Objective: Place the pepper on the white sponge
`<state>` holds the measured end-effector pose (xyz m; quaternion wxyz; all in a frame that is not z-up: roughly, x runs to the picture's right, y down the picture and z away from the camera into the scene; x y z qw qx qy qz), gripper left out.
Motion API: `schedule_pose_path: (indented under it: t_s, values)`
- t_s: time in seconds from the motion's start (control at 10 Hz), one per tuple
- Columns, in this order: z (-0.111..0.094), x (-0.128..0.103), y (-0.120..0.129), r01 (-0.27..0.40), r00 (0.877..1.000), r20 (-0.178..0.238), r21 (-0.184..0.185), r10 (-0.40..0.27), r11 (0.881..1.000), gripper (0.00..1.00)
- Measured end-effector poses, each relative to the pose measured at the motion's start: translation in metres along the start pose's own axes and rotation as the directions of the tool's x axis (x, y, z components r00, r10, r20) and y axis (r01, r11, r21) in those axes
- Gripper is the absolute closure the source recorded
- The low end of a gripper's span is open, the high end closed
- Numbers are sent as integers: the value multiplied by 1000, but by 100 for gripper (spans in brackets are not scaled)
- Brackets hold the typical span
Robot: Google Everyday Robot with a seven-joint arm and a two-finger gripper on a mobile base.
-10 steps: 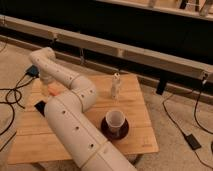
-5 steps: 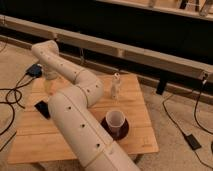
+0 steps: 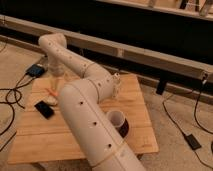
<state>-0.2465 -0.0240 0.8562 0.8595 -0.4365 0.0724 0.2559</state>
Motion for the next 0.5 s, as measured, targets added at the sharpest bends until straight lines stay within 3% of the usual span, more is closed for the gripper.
schedule_pose_path:
  t_s: [0.5]
  values:
    - [-2, 2, -2, -8, 1000, 9, 0, 8, 1000, 29]
